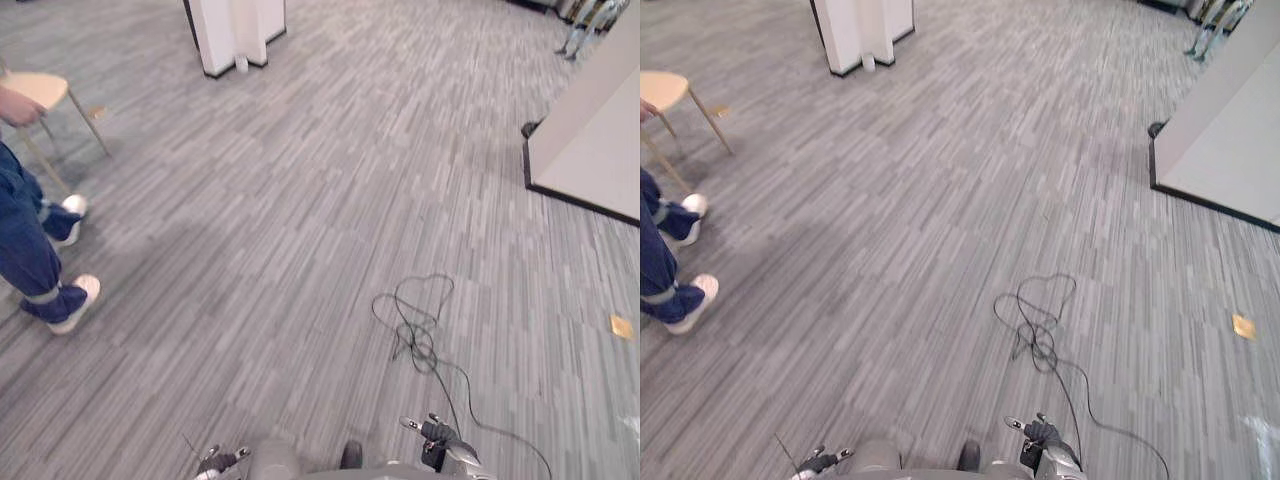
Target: Organize washtable
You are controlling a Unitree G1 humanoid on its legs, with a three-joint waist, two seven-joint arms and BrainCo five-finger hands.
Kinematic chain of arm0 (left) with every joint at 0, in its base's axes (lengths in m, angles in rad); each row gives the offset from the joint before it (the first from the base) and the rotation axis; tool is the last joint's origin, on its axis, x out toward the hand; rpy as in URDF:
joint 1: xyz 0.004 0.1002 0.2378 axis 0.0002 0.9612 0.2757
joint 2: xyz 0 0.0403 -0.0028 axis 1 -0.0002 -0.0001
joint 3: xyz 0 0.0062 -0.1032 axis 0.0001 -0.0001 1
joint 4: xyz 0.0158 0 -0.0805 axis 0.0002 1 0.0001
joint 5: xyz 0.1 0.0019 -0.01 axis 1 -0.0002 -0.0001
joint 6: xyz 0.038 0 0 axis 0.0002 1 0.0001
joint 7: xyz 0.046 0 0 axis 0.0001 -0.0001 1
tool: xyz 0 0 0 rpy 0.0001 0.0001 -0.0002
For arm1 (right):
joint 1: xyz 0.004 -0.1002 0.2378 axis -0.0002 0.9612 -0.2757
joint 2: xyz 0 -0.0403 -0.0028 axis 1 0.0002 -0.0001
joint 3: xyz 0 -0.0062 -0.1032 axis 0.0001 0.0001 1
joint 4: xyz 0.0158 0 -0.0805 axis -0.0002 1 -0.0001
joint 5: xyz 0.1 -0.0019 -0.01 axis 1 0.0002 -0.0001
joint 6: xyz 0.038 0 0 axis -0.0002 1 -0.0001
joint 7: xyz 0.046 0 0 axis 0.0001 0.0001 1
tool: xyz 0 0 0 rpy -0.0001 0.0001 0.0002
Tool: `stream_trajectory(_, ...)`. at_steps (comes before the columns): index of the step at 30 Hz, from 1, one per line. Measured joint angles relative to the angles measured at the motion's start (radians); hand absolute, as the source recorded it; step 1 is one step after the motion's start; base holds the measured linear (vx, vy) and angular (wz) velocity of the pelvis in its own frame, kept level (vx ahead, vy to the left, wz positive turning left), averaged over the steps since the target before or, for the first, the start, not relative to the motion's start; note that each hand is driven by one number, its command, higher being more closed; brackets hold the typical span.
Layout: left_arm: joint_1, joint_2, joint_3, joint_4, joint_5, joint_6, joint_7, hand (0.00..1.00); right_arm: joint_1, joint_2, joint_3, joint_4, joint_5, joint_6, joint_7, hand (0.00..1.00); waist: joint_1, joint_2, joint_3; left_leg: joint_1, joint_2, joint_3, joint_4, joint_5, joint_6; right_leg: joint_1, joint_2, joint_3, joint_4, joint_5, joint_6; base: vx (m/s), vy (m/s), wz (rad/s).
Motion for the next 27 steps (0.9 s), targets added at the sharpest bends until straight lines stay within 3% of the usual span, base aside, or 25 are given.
stream_trajectory(2, 0.043, -0.010, 0.018, -0.016, 0.004, 0.000, -0.002, 0.00, -0.034, 0.002, 0.002, -0.002, -0.001, -0.002, 0.003, 0.00, 0.006, -0.002, 0.017, -0.103, -0.042, 0.008, -0.178, -0.013, 0.004, 0.061, -0.039, 0.049, 0.000, -0.095, 0.036, 0.49, 0.224, -0.38)
stream_trajectory(3, 0.058, -0.032, 0.043, -0.012, 0.005, 0.005, 0.000, 0.00, -0.045, -0.010, 0.001, -0.004, -0.001, -0.005, 0.005, 0.00, 0.018, 0.014, 0.032, -0.152, -0.062, -0.036, -0.374, 0.016, -0.031, 0.075, -0.049, 0.066, 0.006, -0.149, 0.096, 0.35, 0.296, -0.51)
stream_trajectory(4, 0.070, -0.050, 0.045, -0.014, 0.008, 0.006, -0.001, 0.00, -0.046, -0.018, 0.000, -0.002, -0.002, -0.005, 0.004, 0.00, 0.031, 0.039, 0.035, -0.161, -0.063, -0.095, -0.548, 0.070, -0.068, 0.086, -0.051, 0.090, 0.017, -0.183, 0.113, 0.50, 0.468, -0.90)
stream_trajectory(5, 0.109, -0.068, 0.064, -0.013, 0.011, 0.008, -0.002, 0.00, -0.037, -0.011, 0.010, -0.002, -0.006, -0.005, 0.002, 0.00, 0.064, 0.047, 0.039, -0.117, -0.087, -0.082, -0.605, 0.223, -0.080, 0.118, -0.083, 0.149, 0.015, -0.223, 0.129, 0.39, 0.337, -0.83)
stream_trajectory(6, 0.116, -0.075, 0.068, -0.012, 0.011, 0.005, -0.001, 0.00, -0.038, -0.001, 0.022, -0.002, -0.009, -0.005, 0.001, 0.00, 0.076, 0.040, 0.039, -0.120, -0.096, -0.072, -0.579, 0.201, -0.080, 0.122, -0.089, 0.155, 0.023, -0.236, 0.131, 0.54, 0.336, -0.74)
stream_trajectory(7, 0.112, -0.071, 0.070, -0.010, 0.011, -0.002, 0.000, 0.00, -0.046, 0.007, 0.050, -0.002, -0.010, -0.006, 0.005, 0.00, 0.075, 0.046, 0.050, -0.134, -0.084, -0.074, -0.497, 0.144, -0.073, 0.123, -0.062, 0.167, 0.105, -0.242, 0.129, 0.38, 0.155, -0.35)
stream_trajectory(9, 0.115, -0.065, 0.087, -0.007, 0.009, -0.003, 0.001, 0.00, -0.042, 0.023, 0.050, -0.001, -0.013, -0.007, 0.004, 0.00, 0.081, 0.043, 0.049, -0.128, -0.092, -0.060, -0.419, 0.080, -0.027, 0.138, -0.074, 0.179, 0.130, -0.250, 0.121, 0.36, 0.171, -0.37)
stream_trajectory(11, 0.137, -0.068, 0.142, -0.032, 0.001, -0.008, 0.008, 0.00, -0.044, 0.059, 0.076, -0.002, -0.044, -0.010, 0.010, 0.00, 0.078, -0.017, 0.017, -0.063, -0.113, 0.035, -0.456, 0.051, 0.035, 0.083, -0.125, 0.268, 0.242, -0.258, 0.137, 0.46, 0.308, -0.78)
stream_trajectory(12, 0.146, -0.066, 0.143, -0.041, -0.001, -0.015, 0.011, 0.00, -0.041, 0.065, 0.091, -0.001, -0.058, -0.013, 0.018, 0.00, 0.072, -0.027, 0.009, -0.044, -0.114, 0.063, -0.466, 0.044, 0.049, 0.053, -0.135, 0.280, 0.306, -0.262, 0.147, 0.45, 0.262, -0.90)
stream_trajectory(13, 0.149, -0.065, 0.139, -0.054, -0.001, -0.026, 0.023, 0.00, -0.032, 0.067, 0.108, 0.000, -0.072, -0.022, 0.027, 0.00, 0.064, -0.032, 0.005, -0.011, -0.115, 0.095, -0.463, 0.024, 0.084, -0.008, -0.145, 0.289, 0.458, -0.256, 0.205, 0.37, 0.180, -0.66)
stream_trajectory(14, 0.149, -0.060, 0.128, -0.073, -0.001, -0.029, 0.028, 0.00, -0.022, 0.067, 0.125, 0.006, -0.081, -0.027, 0.029, 0.00, 0.045, -0.042, 0.002, 0.023, -0.127, 0.113, -0.464, 0.005, 0.111, -0.075, -0.158, 0.301, 0.617, -0.213, 0.296, 0.36, 0.176, -0.48)
stream_trajectory(15, 0.149, -0.057, 0.110, -0.084, -0.001, -0.030, 0.029, 0.00, -0.018, 0.066, 0.127, 0.012, -0.086, -0.027, 0.030, 0.00, 0.040, -0.042, 0.005, 0.045, -0.132, 0.118, -0.474, -0.008, 0.115, -0.107, -0.162, 0.300, 0.694, -0.173, 0.357, 0.35, 0.165, -0.32)
stream_trajectory(16, 0.147, -0.040, 0.077, -0.098, 0.001, -0.037, 0.028, 0.00, -0.001, 0.065, 0.127, 0.021, -0.087, -0.027, 0.036, 0.00, 0.025, -0.034, 0.018, 0.109, -0.138, 0.132, -0.505, -0.036, 0.121, -0.166, -0.165, 0.296, 0.839, -0.079, 0.371, 0.26, 0.126, -0.31)
stream_trajectory(17, 0.151, -0.035, 0.067, -0.105, 0.001, -0.039, 0.029, 0.00, -0.001, 0.065, 0.127, 0.016, -0.087, -0.030, 0.040, 0.00, 0.024, -0.036, 0.018, 0.145, -0.138, 0.149, -0.525, -0.046, 0.125, -0.198, -0.167, 0.282, 0.915, -0.072, 0.368, 0.33, 0.132, -0.38)
stream_trajectory(18, 0.148, -0.018, 0.063, -0.105, 0.004, -0.038, 0.029, 0.00, -0.002, 0.062, 0.128, 0.006, -0.087, -0.038, 0.046, 0.00, 0.005, -0.039, 0.019, 0.217, -0.139, 0.154, -0.562, -0.065, 0.130, -0.243, -0.177, 0.216, 1.031, -0.095, 0.328, 0.34, 0.086, -0.25)
stream_trajectory(19, 0.138, 0.000, 0.057, -0.110, 0.004, -0.038, 0.031, 0.00, 0.005, 0.060, 0.128, -0.014, -0.087, -0.040, 0.047, 0.00, -0.013, -0.041, 0.020, 0.287, -0.139, 0.159, -0.615, -0.070, 0.127, -0.288, -0.178, 0.139, 1.091, -0.137, 0.257, 0.34, 0.067, -0.13)
stream_trajectory(21, 0.095, 0.017, 0.025, -0.114, 0.004, -0.041, 0.029, 0.00, 0.012, 0.045, 0.126, -0.049, -0.087, -0.061, 0.047, 0.00, -0.017, -0.037, 0.026, 0.373, -0.144, 0.164, -0.689, -0.073, 0.122, -0.383, -0.177, 0.059, 1.058, -0.210, 0.184, 0.44, 0.061, -0.02)
stream_trajectory(23, 0.052, 0.015, -0.006, -0.114, 0.016, -0.042, 0.027, 0.00, 0.000, 0.015, 0.114, -0.063, -0.083, -0.068, 0.045, 0.00, -0.044, -0.024, 0.045, 0.430, -0.140, 0.159, -0.726, -0.078, 0.106, -0.444, -0.177, -0.013, 0.843, -0.246, 0.166, 0.40, 0.028, 0.29)
stream_trajectory(24, 0.019, 0.009, -0.021, -0.114, 0.042, -0.043, 0.027, 0.00, -0.006, 0.002, 0.088, -0.076, -0.073, -0.067, 0.044, 0.00, -0.058, -0.014, 0.054, 0.463, -0.134, 0.154, -0.745, -0.088, 0.090, -0.463, -0.174, -0.048, 0.627, -0.228, 0.154, 0.48, -0.011, 0.51)
stream_trajectory(26, -0.033, -0.003, -0.040, -0.114, 0.080, -0.046, 0.027, 0.00, -0.004, -0.004, 0.031, -0.098, -0.046, -0.053, 0.044, 0.00, -0.071, 0.007, 0.068, 0.550, -0.103, 0.134, -0.806, -0.113, 0.044, -0.472, -0.172, -0.087, 0.237, -0.122, 0.149, 0.69, -0.054, 0.59)
stream_trajectory(27, -0.037, -0.005, -0.039, -0.113, 0.085, -0.047, 0.028, 0.00, 0.000, -0.006, 0.023, -0.100, -0.041, -0.050, 0.044, 0.00, -0.078, 0.011, 0.068, 0.576, -0.090, 0.124, -0.824, -0.122, 0.027, -0.468, -0.167, -0.099, 0.196, -0.111, 0.148, 0.55, -0.087, 0.58)
